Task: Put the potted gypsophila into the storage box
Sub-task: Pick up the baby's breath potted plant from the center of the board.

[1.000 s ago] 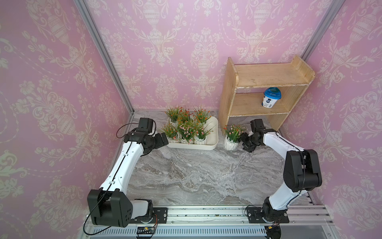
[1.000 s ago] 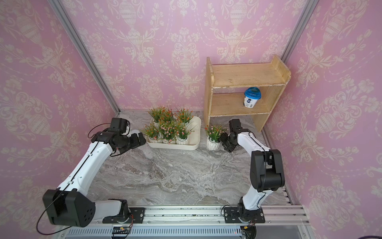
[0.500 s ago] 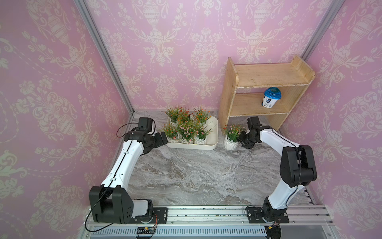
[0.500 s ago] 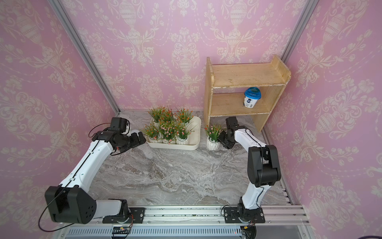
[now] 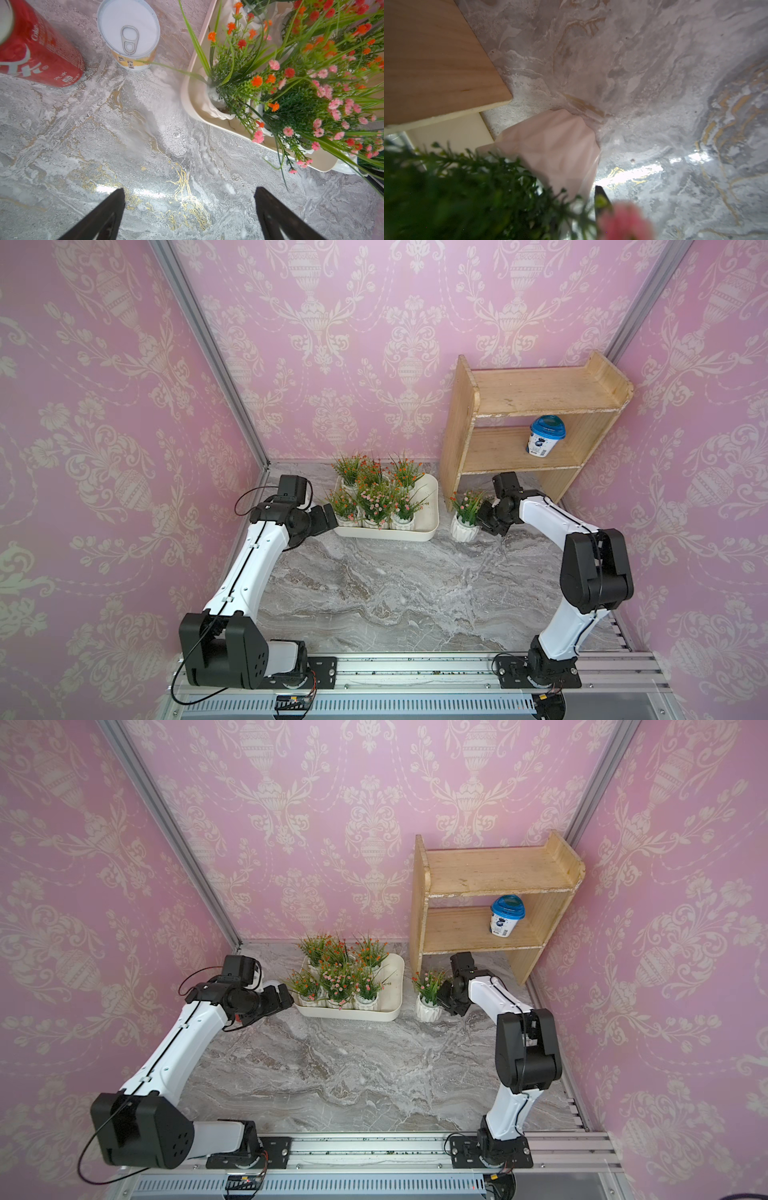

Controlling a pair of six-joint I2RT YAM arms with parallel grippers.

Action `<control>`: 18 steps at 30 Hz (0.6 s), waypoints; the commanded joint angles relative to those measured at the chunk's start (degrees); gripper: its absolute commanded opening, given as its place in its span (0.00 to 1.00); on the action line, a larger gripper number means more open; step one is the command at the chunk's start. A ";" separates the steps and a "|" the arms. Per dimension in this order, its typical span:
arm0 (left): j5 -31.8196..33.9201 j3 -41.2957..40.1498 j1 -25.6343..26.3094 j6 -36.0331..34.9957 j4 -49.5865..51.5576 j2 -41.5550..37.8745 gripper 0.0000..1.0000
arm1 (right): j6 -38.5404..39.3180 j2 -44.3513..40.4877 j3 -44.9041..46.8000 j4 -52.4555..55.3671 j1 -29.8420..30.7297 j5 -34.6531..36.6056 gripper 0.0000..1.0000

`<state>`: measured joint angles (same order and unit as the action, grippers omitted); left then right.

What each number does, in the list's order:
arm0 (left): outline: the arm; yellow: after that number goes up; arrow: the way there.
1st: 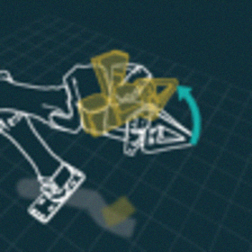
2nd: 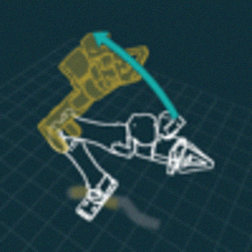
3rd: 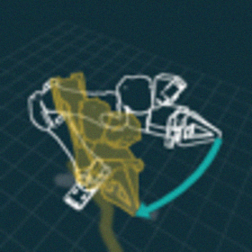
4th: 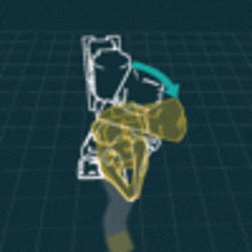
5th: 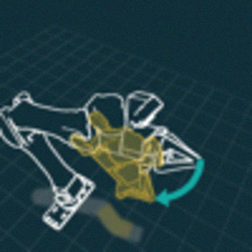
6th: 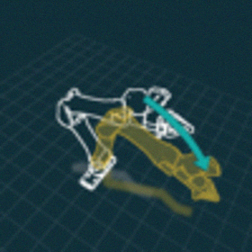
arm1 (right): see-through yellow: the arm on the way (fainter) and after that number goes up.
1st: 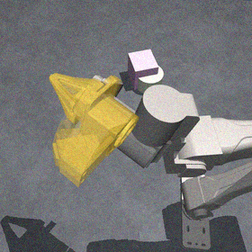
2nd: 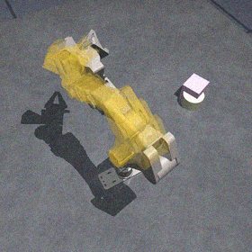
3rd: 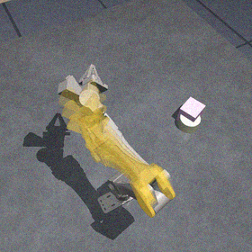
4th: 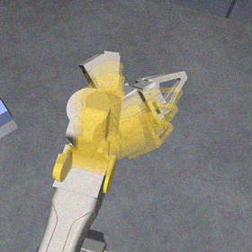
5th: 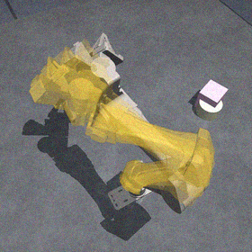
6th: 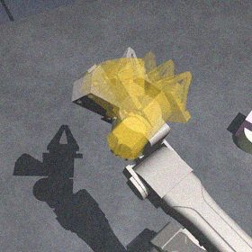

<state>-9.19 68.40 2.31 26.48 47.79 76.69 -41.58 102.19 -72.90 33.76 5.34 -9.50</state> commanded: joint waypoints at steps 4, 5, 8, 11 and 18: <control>-1.95 -0.11 -0.59 0.28 -0.20 0.35 0.99 | 1.31 0.47 -0.65 2.75 0.04 2.46 0.23; -1.97 -0.15 -0.64 0.33 -0.24 0.31 0.99 | 1.41 0.46 -0.66 2.78 0.02 2.47 0.23; -1.97 -0.37 -0.65 0.46 -0.24 0.02 0.99 | 1.42 0.37 -0.45 2.69 0.02 2.25 0.20; -1.97 -0.45 -0.59 0.37 -0.21 -0.04 0.99 | 1.50 0.21 -0.56 2.79 0.02 2.28 0.17; -2.18 -0.36 -0.66 0.59 -0.50 -0.04 0.99 | 1.77 -0.63 -0.73 3.32 0.09 2.65 0.14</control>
<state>-10.24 68.40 2.24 26.50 47.53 76.69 -40.49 101.95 -73.32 34.79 5.28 -7.20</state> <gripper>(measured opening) 0.991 0.145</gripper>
